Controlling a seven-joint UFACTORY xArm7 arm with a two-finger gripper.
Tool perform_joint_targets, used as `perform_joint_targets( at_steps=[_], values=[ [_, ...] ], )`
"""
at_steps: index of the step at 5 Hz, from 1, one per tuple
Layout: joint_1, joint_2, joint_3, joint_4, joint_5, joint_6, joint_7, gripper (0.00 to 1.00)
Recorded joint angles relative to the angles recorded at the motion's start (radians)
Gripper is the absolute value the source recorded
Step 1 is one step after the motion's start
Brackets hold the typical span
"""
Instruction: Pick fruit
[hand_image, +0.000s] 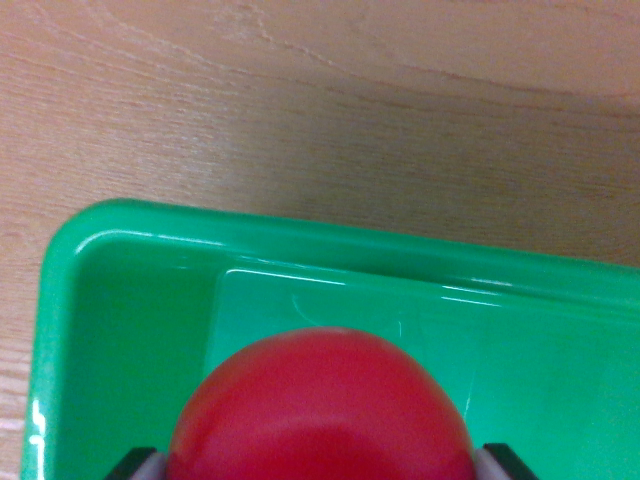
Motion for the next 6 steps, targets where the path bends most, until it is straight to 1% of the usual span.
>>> perform_joint_targets(
  at_steps=[1, 2, 3, 4, 5, 6],
  values=[
    [-0.0004, -0.012, 0.001, 0.035, 0.0026, 0.047, -0.001, 1.0],
    [-0.0004, -0.012, 0.001, 0.035, 0.0026, 0.047, -0.001, 1.0],
    [-0.0009, -0.025, 0.002, 0.07, 0.0051, 0.095, -0.002, 1.0],
    [-0.0009, -0.025, 0.002, 0.07, 0.0051, 0.095, -0.002, 1.0],
    [-0.0013, -0.037, 0.002, 0.105, 0.0077, 0.142, -0.002, 1.0],
    [-0.0013, -0.037, 0.002, 0.105, 0.0077, 0.142, -0.002, 1.0]
  ],
)
